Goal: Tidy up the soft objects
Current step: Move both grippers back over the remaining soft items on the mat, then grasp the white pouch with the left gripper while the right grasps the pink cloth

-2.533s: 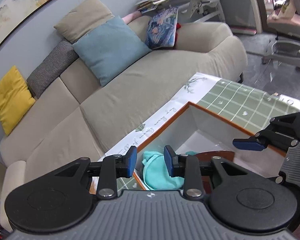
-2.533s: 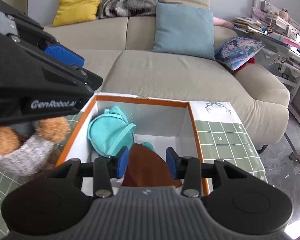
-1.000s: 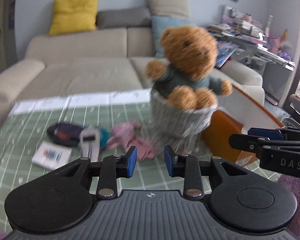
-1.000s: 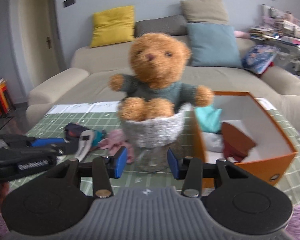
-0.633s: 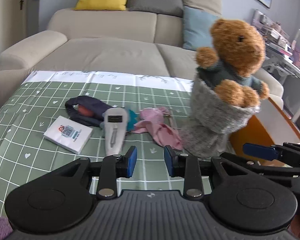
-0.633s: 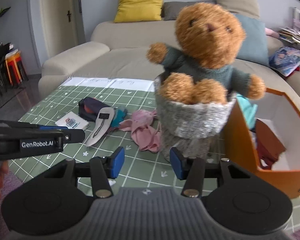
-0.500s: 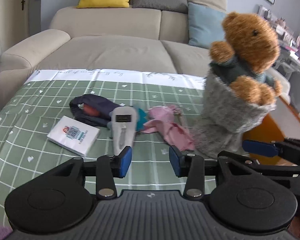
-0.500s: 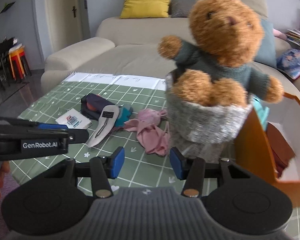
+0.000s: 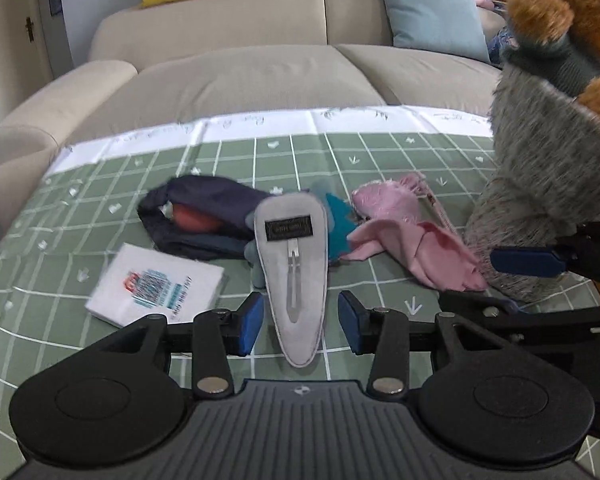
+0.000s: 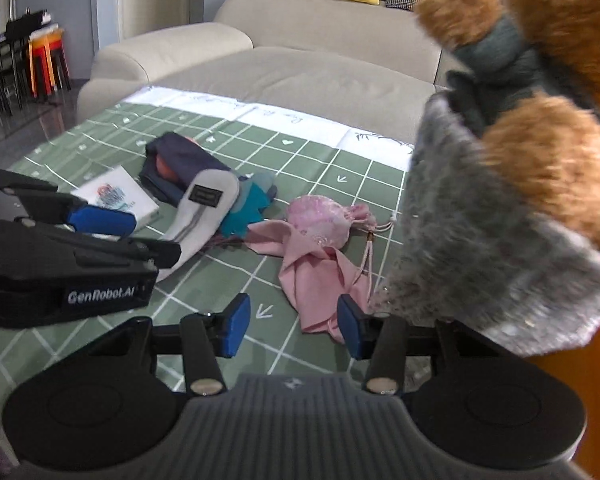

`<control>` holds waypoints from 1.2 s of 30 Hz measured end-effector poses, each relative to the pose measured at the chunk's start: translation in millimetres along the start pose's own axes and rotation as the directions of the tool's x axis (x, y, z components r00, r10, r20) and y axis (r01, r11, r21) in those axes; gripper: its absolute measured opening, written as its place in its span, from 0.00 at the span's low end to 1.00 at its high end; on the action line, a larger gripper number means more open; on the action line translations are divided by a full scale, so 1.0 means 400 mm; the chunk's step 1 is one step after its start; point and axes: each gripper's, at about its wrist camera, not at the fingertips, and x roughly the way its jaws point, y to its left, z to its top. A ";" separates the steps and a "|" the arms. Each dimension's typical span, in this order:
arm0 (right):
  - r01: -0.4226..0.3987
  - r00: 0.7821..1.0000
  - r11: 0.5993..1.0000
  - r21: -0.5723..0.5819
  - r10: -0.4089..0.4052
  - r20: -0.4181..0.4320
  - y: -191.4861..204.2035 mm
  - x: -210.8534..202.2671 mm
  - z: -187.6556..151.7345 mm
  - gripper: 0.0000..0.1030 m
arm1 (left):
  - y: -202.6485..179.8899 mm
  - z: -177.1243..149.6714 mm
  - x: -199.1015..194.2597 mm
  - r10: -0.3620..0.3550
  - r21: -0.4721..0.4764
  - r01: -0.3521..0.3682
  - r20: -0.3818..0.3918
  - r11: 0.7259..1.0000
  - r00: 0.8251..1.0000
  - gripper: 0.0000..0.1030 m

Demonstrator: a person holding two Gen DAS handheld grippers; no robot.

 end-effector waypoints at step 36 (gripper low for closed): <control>-0.023 0.997 1.000 -0.005 0.023 0.069 0.060 -0.146 -0.033 0.00 | 0.019 -0.015 -0.170 -0.179 -0.192 0.172 -0.023 0.966 0.983 0.11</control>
